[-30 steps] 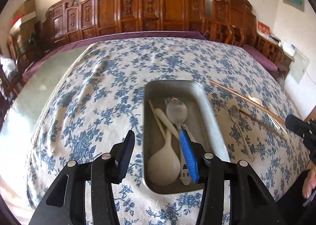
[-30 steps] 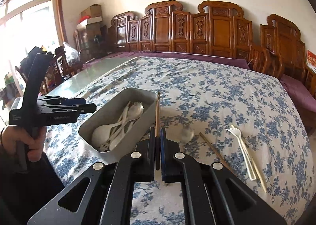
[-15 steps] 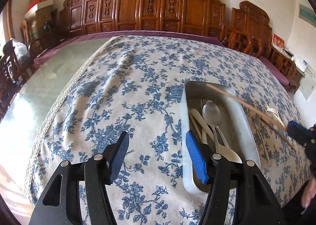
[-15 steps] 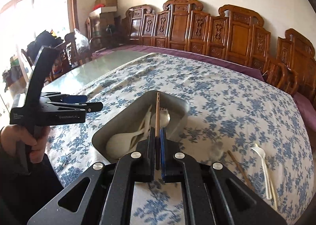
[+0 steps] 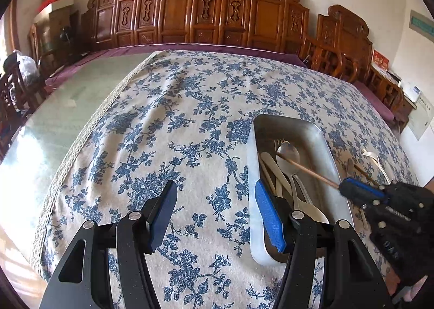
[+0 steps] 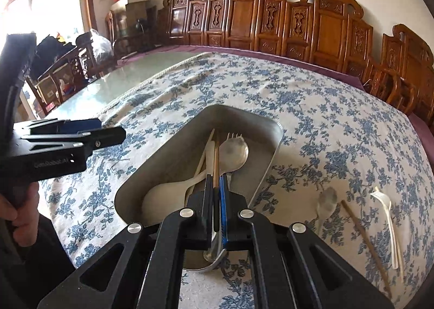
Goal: Organize utensils
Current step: 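Lower the wooden chopstick into the tray and open the right tool, then reach the right tool back to the pile and grasp another wooden chopstick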
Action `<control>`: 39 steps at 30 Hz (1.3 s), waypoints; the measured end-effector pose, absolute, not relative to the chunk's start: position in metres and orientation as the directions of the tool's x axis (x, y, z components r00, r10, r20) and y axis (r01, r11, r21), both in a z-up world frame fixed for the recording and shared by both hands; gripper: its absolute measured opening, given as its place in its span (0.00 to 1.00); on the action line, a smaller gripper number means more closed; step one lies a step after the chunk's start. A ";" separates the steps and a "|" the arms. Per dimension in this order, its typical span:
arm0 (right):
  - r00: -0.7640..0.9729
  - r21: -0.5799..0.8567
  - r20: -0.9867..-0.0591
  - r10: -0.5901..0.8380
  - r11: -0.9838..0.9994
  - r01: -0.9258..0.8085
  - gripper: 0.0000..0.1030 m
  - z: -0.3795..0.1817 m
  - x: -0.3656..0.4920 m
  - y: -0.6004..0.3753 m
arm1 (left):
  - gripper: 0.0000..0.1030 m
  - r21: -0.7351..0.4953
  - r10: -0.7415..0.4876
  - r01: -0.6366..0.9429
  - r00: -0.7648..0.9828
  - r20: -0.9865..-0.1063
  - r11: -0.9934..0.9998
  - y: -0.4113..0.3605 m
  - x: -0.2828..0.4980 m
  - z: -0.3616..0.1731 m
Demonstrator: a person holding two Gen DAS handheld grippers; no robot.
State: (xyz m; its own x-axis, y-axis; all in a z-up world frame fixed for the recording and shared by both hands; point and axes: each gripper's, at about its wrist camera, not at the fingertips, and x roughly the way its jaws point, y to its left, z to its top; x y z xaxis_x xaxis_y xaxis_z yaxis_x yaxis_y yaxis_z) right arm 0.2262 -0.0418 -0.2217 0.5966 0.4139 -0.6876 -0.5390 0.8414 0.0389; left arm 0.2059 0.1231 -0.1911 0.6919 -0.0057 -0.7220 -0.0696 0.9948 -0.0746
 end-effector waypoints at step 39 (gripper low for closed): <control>0.680 -0.046 -0.693 0.241 0.926 -0.375 0.24 -0.209 0.240 -0.229 | 0.55 -0.063 -0.157 0.157 0.703 -0.694 0.986 0.020 0.197 -0.167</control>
State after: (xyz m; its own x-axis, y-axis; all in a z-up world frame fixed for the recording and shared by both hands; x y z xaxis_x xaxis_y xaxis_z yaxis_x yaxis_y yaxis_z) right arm 0.2404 -0.2291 -0.2092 0.6801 0.2407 -0.6925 -0.3746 0.9261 -0.0460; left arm 0.1969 0.0199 -0.1668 0.7032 -0.1566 -0.6935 0.1569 0.9856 -0.0635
